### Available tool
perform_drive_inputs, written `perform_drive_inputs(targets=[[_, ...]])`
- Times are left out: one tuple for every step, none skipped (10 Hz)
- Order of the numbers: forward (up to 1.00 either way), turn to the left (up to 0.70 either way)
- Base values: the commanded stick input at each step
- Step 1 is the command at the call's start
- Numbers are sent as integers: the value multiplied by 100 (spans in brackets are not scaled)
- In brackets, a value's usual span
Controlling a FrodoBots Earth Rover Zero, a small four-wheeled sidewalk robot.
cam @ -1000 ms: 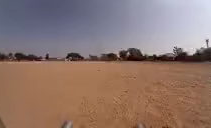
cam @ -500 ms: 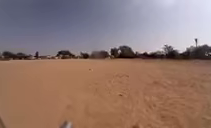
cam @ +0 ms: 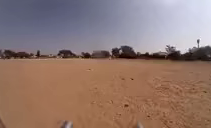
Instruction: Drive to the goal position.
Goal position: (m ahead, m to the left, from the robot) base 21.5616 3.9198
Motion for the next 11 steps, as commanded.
perform_drive_inputs(targets=[[70, 0], [70, 0], [70, 0], [70, 0], [70, 0], [70, 0], [70, 0], [70, 0], [70, 0], [70, 0], [70, 0]])
